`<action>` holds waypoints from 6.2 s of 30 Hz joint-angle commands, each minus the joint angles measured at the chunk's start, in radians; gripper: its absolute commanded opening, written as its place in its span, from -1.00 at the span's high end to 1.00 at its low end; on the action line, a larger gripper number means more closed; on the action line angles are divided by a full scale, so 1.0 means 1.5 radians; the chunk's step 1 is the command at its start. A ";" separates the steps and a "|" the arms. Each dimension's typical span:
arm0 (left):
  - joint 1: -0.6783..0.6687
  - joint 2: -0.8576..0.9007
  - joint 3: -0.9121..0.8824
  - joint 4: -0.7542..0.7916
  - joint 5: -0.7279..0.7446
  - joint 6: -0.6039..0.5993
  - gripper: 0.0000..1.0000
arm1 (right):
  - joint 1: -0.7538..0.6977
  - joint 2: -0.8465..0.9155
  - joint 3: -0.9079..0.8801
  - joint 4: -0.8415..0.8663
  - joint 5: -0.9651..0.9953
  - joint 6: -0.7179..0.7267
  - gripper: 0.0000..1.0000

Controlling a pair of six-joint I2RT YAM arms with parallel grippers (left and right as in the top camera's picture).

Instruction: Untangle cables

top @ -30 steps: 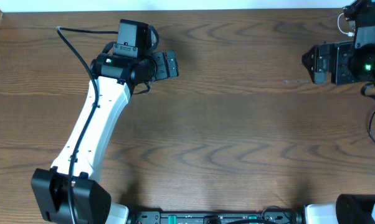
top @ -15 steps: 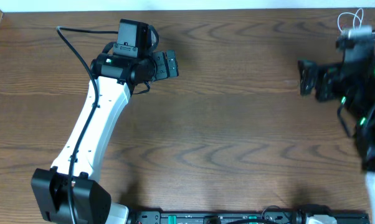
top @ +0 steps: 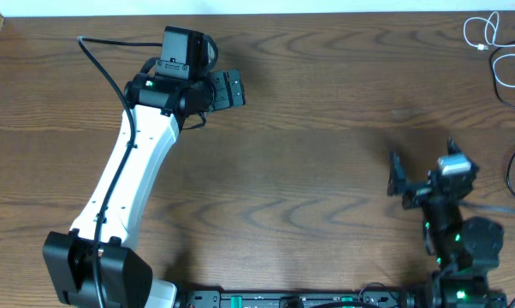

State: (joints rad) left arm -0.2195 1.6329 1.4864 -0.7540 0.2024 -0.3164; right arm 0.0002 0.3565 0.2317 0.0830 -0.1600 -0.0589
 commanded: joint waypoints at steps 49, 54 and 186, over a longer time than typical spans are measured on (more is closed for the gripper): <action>0.001 0.006 0.004 -0.047 -0.073 0.004 -0.96 | 0.005 -0.229 -0.151 -0.097 0.001 0.009 -0.99; 0.005 0.003 0.004 -0.093 -0.109 0.019 -0.96 | 0.005 -0.229 -0.151 -0.098 0.001 0.009 -0.99; 0.158 -1.086 -0.988 0.458 -0.085 0.163 -0.96 | 0.005 -0.229 -0.151 -0.098 0.001 0.009 -0.98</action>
State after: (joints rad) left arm 0.0223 0.0109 0.0151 -0.0227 0.0715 -0.0776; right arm 0.0002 0.0128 0.0071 -0.0593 -0.1600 -0.0586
